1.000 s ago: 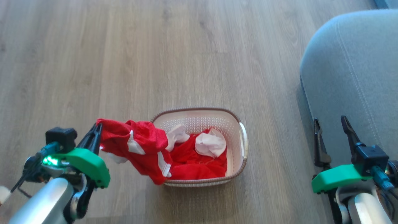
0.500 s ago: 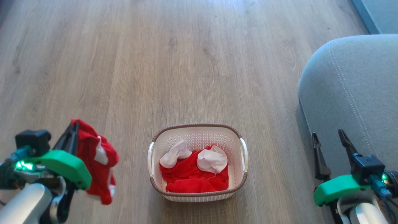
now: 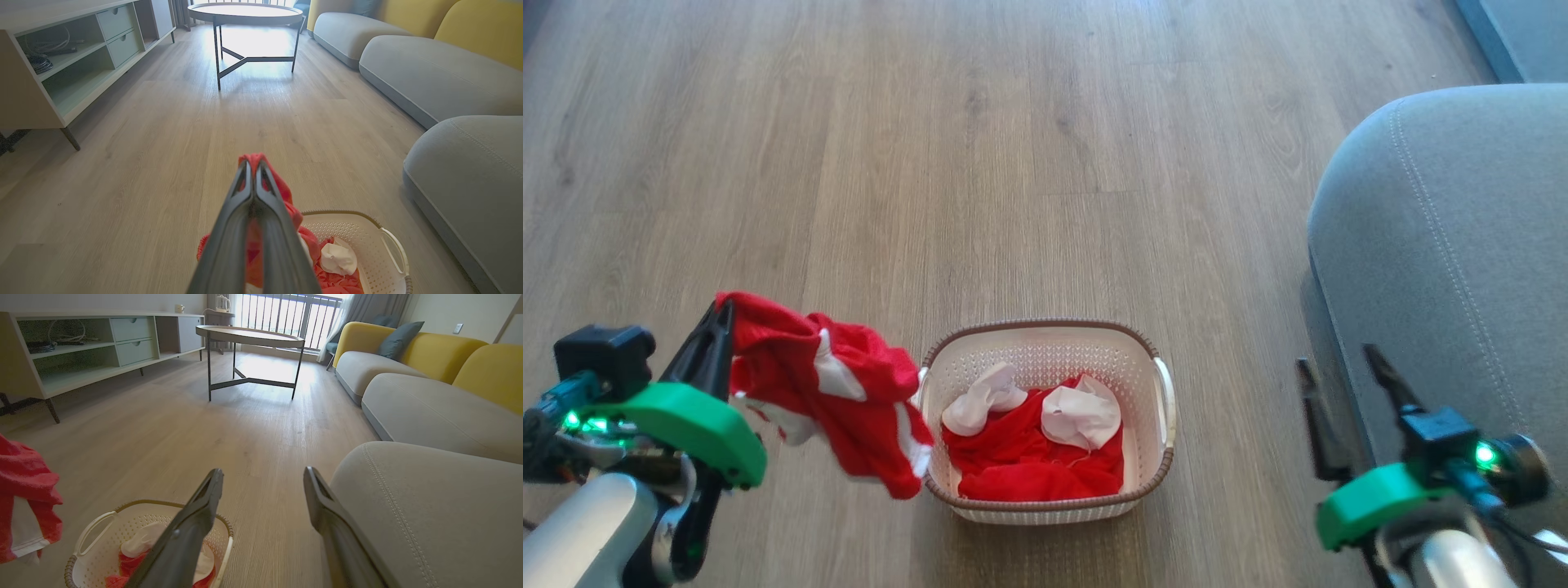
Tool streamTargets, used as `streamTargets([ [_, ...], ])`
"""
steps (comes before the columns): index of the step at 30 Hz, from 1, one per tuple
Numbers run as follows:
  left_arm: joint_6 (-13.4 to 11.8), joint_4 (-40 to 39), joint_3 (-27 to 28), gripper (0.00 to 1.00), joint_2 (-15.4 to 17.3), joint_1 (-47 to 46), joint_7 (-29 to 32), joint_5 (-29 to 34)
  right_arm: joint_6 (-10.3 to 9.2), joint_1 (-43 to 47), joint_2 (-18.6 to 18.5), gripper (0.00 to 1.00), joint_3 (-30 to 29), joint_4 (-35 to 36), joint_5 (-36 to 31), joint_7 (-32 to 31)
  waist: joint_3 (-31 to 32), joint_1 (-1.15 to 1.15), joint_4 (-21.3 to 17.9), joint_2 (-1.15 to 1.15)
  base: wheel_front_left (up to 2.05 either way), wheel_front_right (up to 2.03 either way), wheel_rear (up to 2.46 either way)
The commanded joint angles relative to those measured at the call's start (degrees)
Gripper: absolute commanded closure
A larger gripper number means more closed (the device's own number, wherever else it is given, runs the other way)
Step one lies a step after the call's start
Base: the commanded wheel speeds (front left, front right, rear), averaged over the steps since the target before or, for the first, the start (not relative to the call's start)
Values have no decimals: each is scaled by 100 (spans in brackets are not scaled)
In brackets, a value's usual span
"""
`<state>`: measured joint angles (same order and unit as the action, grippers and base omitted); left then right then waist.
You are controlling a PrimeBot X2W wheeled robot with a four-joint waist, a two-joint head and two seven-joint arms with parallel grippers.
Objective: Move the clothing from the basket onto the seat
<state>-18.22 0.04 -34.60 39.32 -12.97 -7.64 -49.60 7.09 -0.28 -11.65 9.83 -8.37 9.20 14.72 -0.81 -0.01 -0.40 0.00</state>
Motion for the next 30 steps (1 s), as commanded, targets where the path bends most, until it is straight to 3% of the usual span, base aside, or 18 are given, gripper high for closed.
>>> streamTargets([
  [1,-19,-209,304,100,241,-426,-22,17,40,-332,-137,0,260,138,48,28,-4,1,9,0,0,0,0],
  [7,76,-395,47,100,12,-691,81,152,40,-903,-196,0,1499,10,186,28,30,1,26,0,0,0,0],
  [17,290,-555,-510,100,-524,-1291,362,429,40,-2274,13,0,3399,-387,638,28,59,1,108,0,0,0,0],
  [24,437,-589,-821,100,-896,-1561,477,512,40,-2916,123,0,4026,-638,934,28,72,1,222,0,0,0,0],
  [30,512,-703,-1055,100,-1107,-1666,567,580,40,-3122,93,0,4024,-704,1009,28,108,1,285,0,0,0,0],
])
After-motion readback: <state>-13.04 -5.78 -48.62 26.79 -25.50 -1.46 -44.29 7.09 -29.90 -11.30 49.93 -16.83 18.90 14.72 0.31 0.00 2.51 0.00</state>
